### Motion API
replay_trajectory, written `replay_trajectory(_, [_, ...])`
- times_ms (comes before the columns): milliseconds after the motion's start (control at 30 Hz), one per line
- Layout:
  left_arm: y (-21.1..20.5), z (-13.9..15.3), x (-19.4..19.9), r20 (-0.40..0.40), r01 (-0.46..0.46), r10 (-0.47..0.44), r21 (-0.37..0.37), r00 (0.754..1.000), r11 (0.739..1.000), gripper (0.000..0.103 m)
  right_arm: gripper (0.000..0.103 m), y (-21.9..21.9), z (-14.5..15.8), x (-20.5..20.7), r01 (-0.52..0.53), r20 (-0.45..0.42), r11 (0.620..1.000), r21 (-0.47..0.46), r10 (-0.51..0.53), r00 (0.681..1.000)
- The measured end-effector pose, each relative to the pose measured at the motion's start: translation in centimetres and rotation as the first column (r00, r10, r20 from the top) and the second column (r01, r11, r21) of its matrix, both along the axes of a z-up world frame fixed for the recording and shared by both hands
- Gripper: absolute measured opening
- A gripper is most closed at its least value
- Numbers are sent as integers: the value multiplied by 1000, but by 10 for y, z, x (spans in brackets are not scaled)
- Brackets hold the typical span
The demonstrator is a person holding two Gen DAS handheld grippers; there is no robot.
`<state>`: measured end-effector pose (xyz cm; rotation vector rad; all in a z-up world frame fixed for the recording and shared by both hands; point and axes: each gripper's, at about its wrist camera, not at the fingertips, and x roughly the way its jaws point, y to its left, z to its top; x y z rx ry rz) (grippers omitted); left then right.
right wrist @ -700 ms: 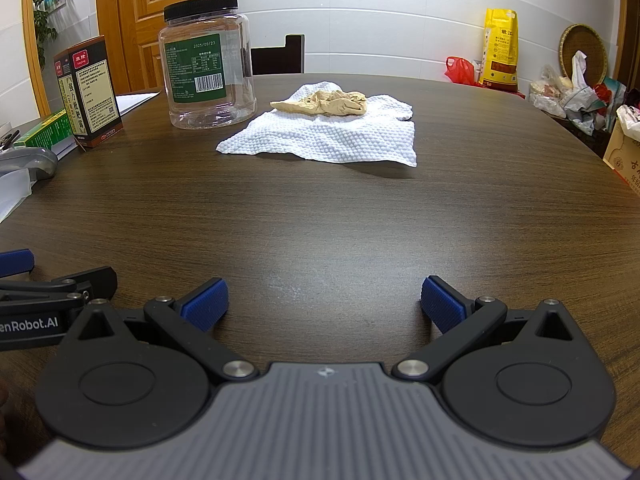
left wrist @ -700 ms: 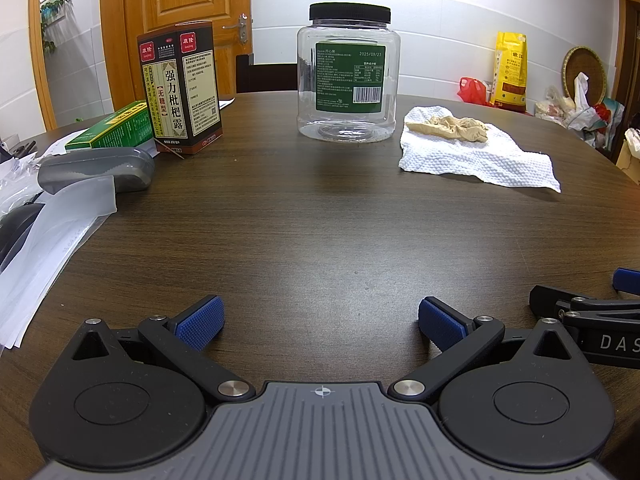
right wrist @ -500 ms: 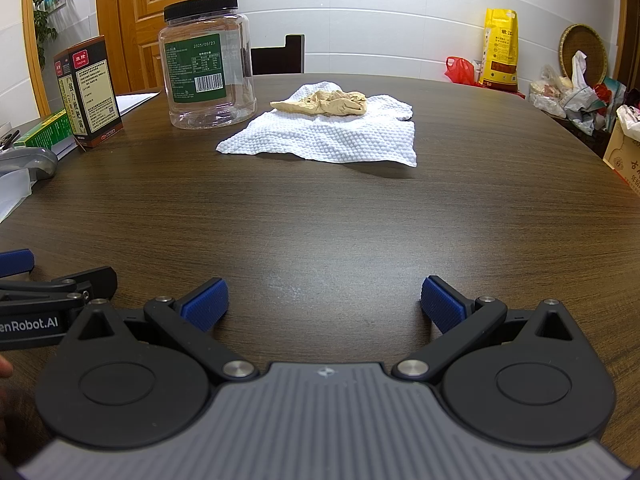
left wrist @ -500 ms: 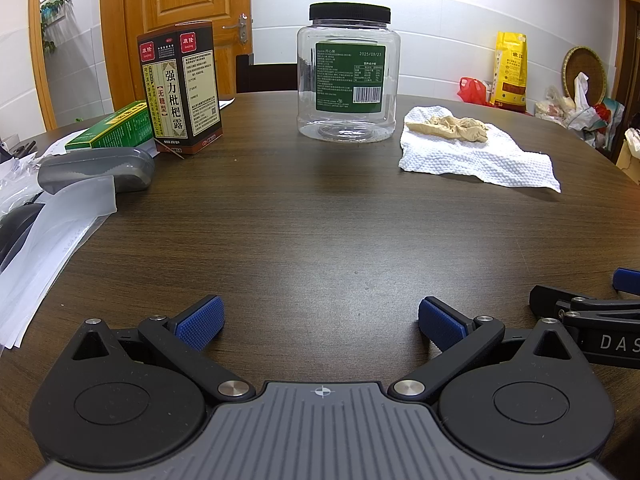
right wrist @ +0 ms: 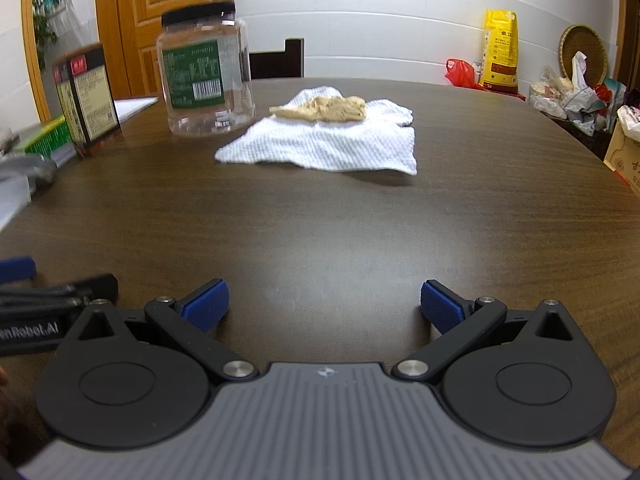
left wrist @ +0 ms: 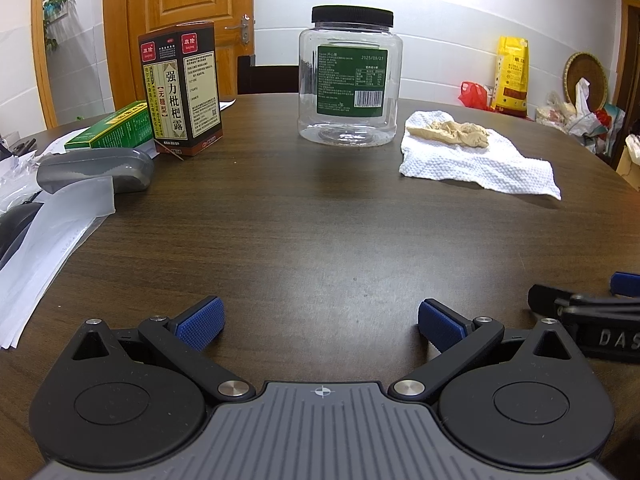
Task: Clean container
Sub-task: 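Move both tools toward the jar and the white paper towel, then grasp the jar lid with the left gripper while the right gripper pinches the white towel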
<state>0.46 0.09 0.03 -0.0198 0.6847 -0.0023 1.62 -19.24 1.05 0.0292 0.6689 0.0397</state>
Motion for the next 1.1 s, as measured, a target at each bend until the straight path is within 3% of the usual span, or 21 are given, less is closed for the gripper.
replay_trajectory(367, [0,16,28,55,0,1,-21,998,1000,103,103,-9,24,36,-46,82,999,-26,48,995])
replay_trajectory(600, [-2,41,64,123,-2,2,5,992,1000,103,103,-12,40,88,-63,112,997,-43,67,992])
replay_trajectory(933, [-3,60,117,168,-37,32,26,985,999,103,103,-6,28,175,-34,28,999,-32,35,999])
replay_trajectory(1100, [2,63,143,174,-70,66,19,983,997,103,103,8,13,201,-61,-17,995,-78,60,998])
